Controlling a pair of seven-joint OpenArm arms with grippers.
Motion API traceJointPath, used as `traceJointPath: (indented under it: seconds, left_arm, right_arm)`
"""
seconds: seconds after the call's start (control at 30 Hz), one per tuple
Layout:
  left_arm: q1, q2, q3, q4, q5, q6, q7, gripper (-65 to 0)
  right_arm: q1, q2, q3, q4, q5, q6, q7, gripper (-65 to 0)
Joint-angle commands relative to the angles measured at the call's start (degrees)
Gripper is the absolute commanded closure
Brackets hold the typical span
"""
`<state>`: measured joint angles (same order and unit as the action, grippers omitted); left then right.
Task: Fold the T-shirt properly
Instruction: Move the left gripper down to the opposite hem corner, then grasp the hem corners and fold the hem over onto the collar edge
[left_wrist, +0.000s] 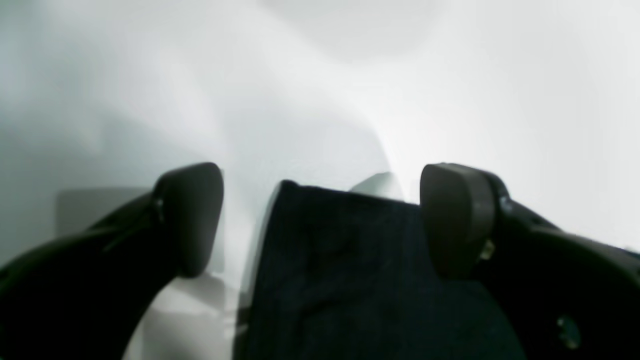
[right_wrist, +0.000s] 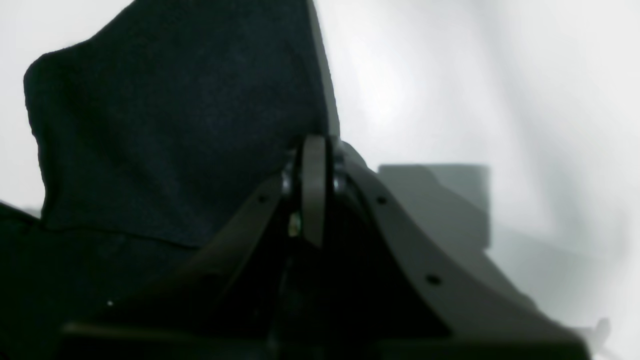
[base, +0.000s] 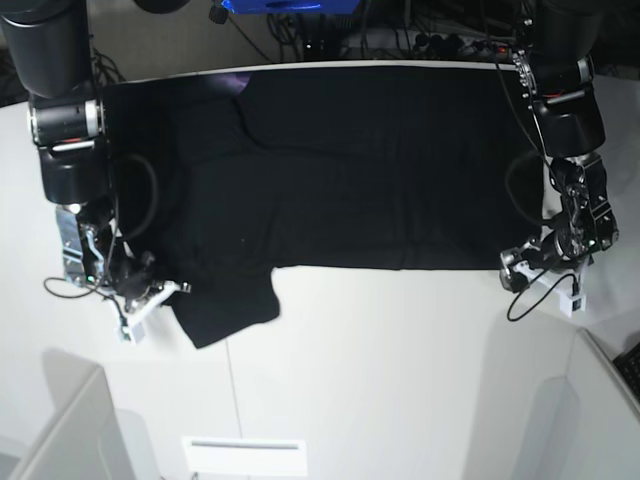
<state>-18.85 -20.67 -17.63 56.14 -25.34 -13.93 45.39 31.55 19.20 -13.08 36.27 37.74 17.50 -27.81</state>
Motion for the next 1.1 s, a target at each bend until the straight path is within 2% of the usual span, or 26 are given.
traceJointPath:
  seconds: [0.0, 0.1, 0.27, 0.43, 0.6, 0.83, 1.07]
  left_arm:
    - [-0.5, -0.7, -0.1, 0.2, -0.5, -0.2, 0.8, -59.9]
    - [-0.4, -0.7, -0.1, 0.2, -0.5, -0.2, 0.8, -57.3]
    - [-0.1, -0.7, -0.1, 0.2, -0.5, -0.2, 0.8, -38.8]
    - [0.9, -0.6, 0.0, 0.1, -0.5, -0.2, 0.9, -25.5]
    - [2.2, -0.5, 0.0, 0.1, -0.5, -0.2, 0.9, 0.0]
    - [2.9, -0.7, -0.7, 1.0, -1.1, -0.4, 0.8, 0.0]
    - [5.4, -0.6, -0.7, 10.5, -1.1, -0.4, 1.1, 0.0]
  right_arm:
    - [1.5, 0.7, 0.2, 0.5, -0.2, -0.1, -0.5, 0.0]
    - [1.5, 0.7, 0.2, 0.5, -0.2, -0.1, -0.4, 0.0]
    - [1.5, 0.7, 0.2, 0.5, -0.2, -0.1, -0.4, 0.0]
    - [1.4, 0.7, 0.2, 0.5, -0.2, -0.1, -0.2, 0.0]
    - [1.2, 0.7, 0.2, 0.5, -0.2, -0.1, -0.2, 0.0]
    - [1.2, 0.7, 0.3, 0.5, -0.2, -0.1, 0.7, 0.0]
    - [1.1, 0.8, 0.3, 1.0, -0.2, -0.1, 2.6, 0.0]
